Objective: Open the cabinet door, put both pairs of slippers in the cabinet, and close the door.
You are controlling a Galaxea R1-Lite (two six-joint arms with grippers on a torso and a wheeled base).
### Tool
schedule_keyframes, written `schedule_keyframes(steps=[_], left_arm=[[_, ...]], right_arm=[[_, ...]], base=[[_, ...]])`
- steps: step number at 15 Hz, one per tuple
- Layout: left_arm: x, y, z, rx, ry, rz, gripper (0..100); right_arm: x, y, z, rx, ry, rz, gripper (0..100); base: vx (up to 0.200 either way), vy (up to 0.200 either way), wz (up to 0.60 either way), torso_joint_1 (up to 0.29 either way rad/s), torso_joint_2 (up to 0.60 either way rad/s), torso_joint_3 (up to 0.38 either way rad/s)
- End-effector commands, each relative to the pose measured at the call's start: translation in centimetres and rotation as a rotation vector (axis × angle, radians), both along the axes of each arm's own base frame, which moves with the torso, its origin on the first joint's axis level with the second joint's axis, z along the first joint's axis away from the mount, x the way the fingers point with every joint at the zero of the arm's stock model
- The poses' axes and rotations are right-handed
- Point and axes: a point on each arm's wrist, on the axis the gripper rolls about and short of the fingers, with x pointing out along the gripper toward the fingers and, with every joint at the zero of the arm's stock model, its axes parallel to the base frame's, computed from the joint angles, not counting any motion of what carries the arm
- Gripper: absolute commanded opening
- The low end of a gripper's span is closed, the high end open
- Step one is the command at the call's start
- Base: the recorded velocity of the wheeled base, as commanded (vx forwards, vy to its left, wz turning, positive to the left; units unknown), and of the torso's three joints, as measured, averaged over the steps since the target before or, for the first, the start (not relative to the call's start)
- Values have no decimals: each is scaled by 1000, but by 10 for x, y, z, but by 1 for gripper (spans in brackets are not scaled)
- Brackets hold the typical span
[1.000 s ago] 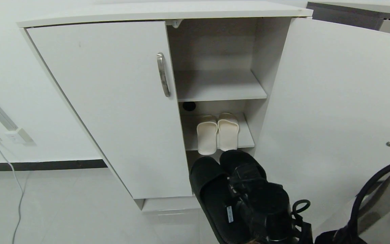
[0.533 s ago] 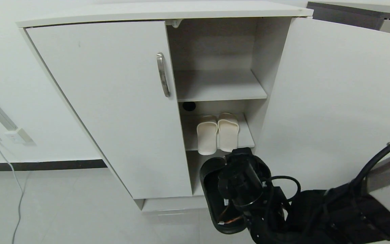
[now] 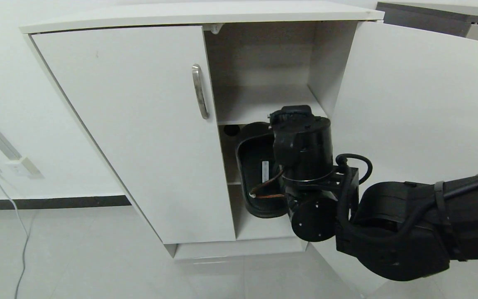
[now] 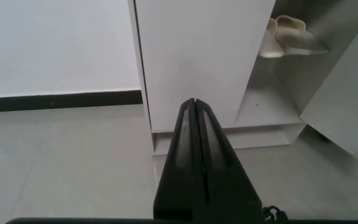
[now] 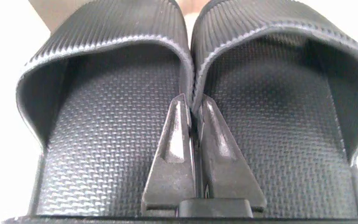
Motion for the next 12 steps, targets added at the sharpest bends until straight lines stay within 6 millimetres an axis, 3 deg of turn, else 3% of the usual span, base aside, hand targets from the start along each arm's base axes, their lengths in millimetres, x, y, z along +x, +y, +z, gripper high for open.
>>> schedule_keyframes(steps=[1,7,12], left_arm=[[0,0,0,-1,1,1,0],[0,0,0,2,1,1,0],[0,0,0,2,1,1,0]], right_arm=[[-4,3,5,-1,-38,4,0],[-3,6,-1,-16,-40,8,0],[-3,6,2,-16,-44,8,0]], base=[[0,0,0,0,0,0],[0,0,0,0,0,0],[200,0,0,5,0,2]])
